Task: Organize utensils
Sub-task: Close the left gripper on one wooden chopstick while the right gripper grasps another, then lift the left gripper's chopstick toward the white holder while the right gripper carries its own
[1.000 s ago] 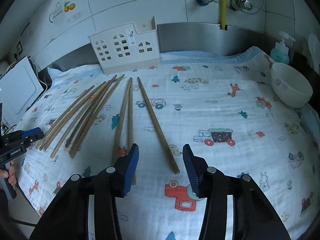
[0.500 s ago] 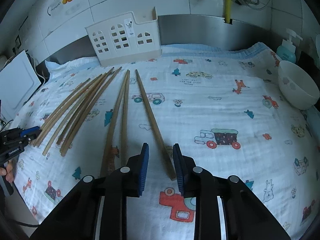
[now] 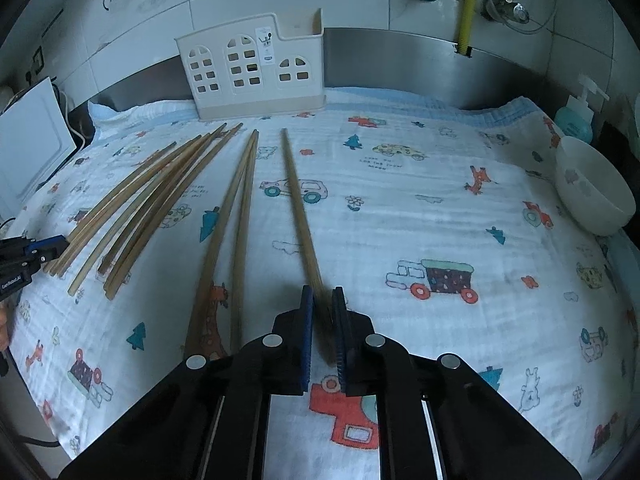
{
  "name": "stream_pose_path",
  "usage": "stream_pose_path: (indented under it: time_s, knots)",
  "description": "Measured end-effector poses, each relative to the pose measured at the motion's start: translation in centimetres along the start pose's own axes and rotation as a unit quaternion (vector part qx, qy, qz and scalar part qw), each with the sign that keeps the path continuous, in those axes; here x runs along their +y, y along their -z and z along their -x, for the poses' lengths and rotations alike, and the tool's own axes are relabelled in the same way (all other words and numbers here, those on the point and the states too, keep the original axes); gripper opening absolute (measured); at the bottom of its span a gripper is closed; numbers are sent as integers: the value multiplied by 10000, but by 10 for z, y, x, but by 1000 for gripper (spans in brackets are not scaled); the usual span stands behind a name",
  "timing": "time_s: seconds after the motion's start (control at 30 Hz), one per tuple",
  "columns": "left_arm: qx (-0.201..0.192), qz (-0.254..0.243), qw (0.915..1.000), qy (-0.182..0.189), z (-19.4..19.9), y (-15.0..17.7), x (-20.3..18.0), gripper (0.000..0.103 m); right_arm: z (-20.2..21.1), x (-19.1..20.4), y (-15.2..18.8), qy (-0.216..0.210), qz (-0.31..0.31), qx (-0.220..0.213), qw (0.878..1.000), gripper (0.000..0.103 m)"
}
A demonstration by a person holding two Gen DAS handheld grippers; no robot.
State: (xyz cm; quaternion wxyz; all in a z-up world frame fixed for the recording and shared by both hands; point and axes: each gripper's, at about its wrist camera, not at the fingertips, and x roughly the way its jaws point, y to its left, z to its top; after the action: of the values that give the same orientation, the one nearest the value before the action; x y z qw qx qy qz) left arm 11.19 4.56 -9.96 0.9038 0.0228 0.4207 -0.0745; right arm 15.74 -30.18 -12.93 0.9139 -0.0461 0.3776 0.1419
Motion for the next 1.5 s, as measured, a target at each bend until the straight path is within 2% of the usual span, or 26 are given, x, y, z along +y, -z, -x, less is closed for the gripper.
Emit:
stream_pose_path:
  time_s: [0.23,0.57,0.7,0.87,1.0,1.13,1.5]
  knots:
    - [-53,22,9999,97,3,4,-1,6,24,9,-4,-82,45,-320,9994,7]
    - [-49,-38,9998,183,5,2,-1,5,69,21,-32,-276,109,-911,9954,7]
    - [-343,-166,9991,189,21,-6,-5,5,86,21,-50,-356,183,-1091,9932,7]
    - [-745,-71,9967,323,44,-20,-1,5,107,21,-76,-445,325,-1324,9897,7]
    - [-999,30,9939,466,54,-33,0,5,113,25,-93,-505,457,-1393,9879,6]
    - [-1243,42,9912,454,61,-45,-1,5,113,30,-111,-483,616,-1407,9870,7]
    - [-1455,-144,9879,507,73,-99,-1,5,126,31,-166,-399,892,-1638,9816,7]
